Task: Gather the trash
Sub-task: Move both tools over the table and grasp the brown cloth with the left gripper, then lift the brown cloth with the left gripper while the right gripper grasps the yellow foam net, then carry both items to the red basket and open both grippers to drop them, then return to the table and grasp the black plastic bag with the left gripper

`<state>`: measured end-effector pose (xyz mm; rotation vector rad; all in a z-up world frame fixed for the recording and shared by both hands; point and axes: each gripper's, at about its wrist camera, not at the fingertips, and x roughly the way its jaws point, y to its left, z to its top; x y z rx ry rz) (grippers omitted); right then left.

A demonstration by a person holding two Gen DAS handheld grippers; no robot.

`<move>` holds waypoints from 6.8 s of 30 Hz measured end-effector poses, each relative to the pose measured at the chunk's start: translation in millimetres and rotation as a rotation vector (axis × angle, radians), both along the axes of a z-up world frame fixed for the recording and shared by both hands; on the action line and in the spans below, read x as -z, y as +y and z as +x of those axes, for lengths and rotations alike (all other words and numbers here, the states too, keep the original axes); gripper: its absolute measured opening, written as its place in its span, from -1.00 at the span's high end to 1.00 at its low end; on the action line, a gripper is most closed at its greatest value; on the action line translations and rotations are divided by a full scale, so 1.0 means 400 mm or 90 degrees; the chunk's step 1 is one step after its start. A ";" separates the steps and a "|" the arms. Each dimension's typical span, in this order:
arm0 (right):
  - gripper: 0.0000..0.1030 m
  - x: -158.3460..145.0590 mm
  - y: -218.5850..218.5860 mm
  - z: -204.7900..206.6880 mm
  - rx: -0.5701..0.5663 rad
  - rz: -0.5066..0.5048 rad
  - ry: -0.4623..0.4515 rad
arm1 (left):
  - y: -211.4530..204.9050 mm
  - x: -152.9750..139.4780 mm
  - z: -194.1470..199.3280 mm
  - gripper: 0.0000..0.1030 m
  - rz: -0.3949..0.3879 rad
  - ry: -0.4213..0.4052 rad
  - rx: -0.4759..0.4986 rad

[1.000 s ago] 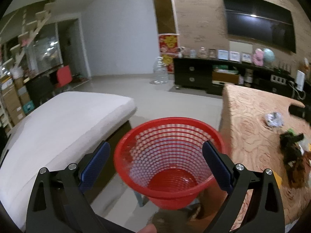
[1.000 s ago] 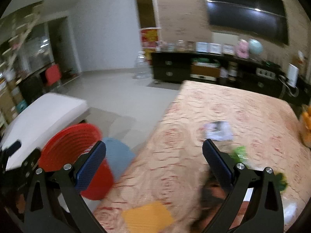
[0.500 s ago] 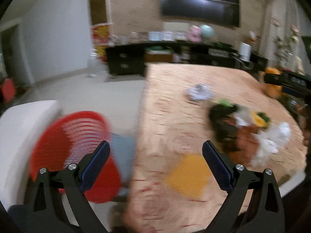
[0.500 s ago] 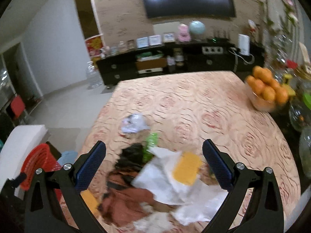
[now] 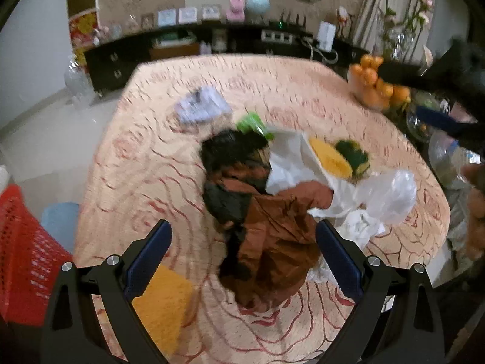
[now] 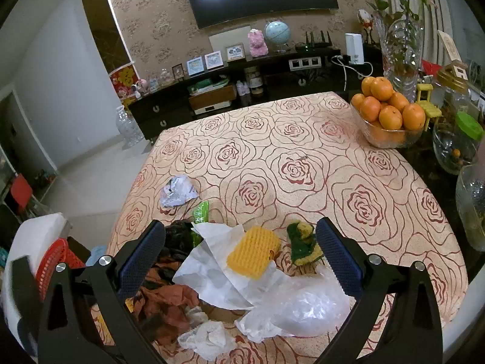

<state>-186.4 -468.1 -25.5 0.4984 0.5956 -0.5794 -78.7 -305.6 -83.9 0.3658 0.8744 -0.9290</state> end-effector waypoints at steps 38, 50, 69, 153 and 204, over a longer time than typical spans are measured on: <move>-0.87 0.128 0.364 0.197 -0.359 -0.037 0.051 | 0.337 -0.243 0.147 0.23 -0.208 -0.066 -0.134; -0.49 0.248 0.479 0.276 -0.435 -0.088 0.136 | 0.407 -0.236 0.171 0.23 -0.220 -0.065 -0.164; 0.65 0.228 0.477 0.275 -0.450 -0.094 0.122 | 0.438 -0.234 0.187 0.23 -0.209 -0.083 -0.195; 0.20 -0.010 0.648 0.604 -0.557 -0.094 0.030 | 0.746 -0.176 0.384 0.23 -0.041 -0.115 -0.449; -0.52 -0.032 0.482 0.430 -0.400 -0.139 0.026 | 0.731 -0.199 0.348 -0.50 -0.095 -0.108 -0.423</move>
